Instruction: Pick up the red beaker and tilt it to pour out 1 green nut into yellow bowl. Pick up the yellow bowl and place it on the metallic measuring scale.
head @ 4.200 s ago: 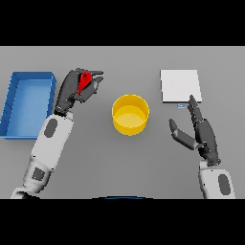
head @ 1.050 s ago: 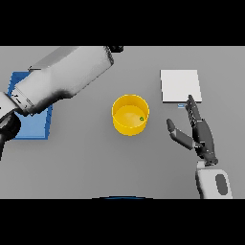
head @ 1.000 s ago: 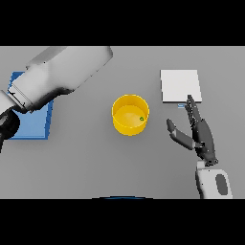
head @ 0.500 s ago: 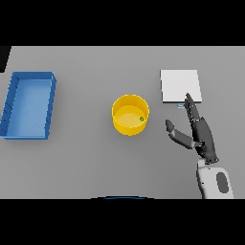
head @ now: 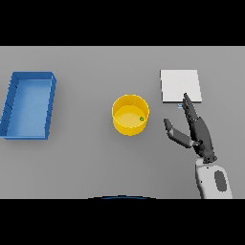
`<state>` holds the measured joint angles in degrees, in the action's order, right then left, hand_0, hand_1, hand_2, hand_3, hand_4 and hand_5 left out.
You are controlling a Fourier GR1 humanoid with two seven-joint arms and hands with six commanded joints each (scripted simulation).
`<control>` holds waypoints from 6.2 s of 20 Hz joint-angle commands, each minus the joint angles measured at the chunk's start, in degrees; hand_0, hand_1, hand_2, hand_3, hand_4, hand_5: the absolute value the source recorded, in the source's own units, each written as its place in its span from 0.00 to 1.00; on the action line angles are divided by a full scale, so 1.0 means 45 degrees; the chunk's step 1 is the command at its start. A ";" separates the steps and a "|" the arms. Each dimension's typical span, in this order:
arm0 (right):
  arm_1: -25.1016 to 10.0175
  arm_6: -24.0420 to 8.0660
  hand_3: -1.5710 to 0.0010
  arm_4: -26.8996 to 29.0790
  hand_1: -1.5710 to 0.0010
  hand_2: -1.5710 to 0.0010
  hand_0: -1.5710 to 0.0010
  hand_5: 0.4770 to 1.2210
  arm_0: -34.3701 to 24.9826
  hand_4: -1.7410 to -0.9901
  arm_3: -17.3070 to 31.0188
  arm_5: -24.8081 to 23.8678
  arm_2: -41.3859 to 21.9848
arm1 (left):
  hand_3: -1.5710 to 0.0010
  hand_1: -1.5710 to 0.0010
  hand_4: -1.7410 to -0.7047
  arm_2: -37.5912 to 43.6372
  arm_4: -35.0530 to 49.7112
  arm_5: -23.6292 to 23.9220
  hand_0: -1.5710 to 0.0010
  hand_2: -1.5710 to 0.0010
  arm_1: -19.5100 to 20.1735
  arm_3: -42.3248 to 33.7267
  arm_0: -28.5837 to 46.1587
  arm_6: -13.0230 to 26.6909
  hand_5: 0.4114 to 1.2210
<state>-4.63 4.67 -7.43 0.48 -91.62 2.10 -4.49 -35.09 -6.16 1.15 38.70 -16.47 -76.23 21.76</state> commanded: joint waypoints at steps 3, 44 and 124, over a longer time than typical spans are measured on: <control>-0.0105 0.0287 1.00 -0.0004 1.00 1.00 1.00 0.27 0.0093 0.58 -0.0028 0.0084 -0.0003 | 0.10 0.00 0.00 0.0260 0.1222 0.0761 0.00 0.00 0.0132 -0.0796 0.1537 0.0603 1.00; -0.1110 -0.0499 1.00 -0.2027 1.00 1.00 0.99 0.26 -0.1244 0.76 -0.0238 0.0222 -0.1093 | 0.99 0.99 0.99 -0.1138 0.5673 0.3174 0.99 0.99 0.3125 -1.0220 0.7925 0.1951 0.34; -0.5905 -0.0155 0.12 -0.6684 0.00 0.00 0.01 1.00 -1.0106 0.02 0.5528 0.5672 -0.5637 | 1.00 1.00 0.91 -0.0660 0.6252 0.3396 1.00 1.00 0.3264 -1.0667 0.8314 0.1083 0.42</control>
<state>-31.23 3.70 -37.50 -45.00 -66.73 27.61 -29.85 -38.07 21.99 16.43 53.38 -64.47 -38.81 26.73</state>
